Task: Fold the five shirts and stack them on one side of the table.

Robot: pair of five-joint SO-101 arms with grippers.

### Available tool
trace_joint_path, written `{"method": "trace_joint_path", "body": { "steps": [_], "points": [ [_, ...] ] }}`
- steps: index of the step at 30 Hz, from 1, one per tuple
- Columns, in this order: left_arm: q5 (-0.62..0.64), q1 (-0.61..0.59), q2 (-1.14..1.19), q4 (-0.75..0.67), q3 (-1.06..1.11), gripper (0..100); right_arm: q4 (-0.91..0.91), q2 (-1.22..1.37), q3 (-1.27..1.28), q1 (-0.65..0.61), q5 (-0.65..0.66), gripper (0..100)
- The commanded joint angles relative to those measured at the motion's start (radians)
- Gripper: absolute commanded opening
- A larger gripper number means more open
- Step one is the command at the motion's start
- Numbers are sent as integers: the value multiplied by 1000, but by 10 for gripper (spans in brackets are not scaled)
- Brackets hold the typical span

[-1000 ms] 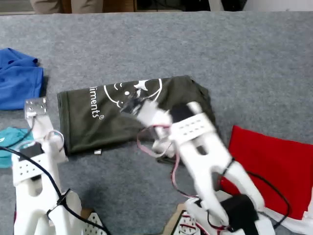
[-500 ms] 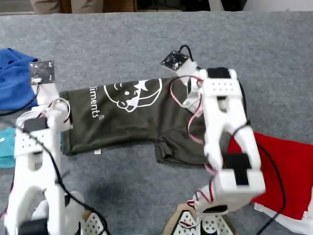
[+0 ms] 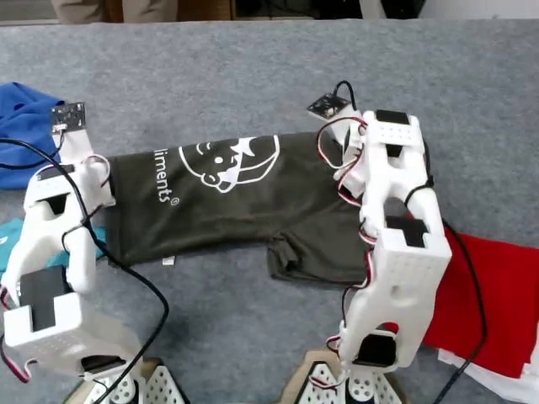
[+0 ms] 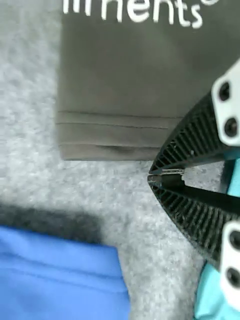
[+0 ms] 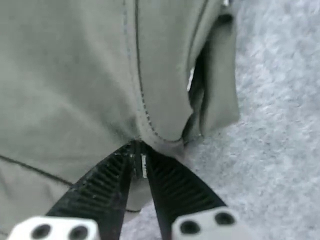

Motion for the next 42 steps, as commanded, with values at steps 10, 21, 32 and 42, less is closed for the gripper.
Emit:
{"method": "trace_joint_path", "body": {
  "steps": [10,21,32,42],
  "points": [
    [-35,-20,-84,78,-60,19,334,-90,-286,-51,5,5],
    [-35,3,-547,71,298,19,276,-756,280,-170,115,9],
    [25,5,-682,-187,657,19,199,-1181,998,-298,385,186],
    [29,-25,-621,-210,629,19,12,-1161,1198,-363,410,231]
  ]
}}
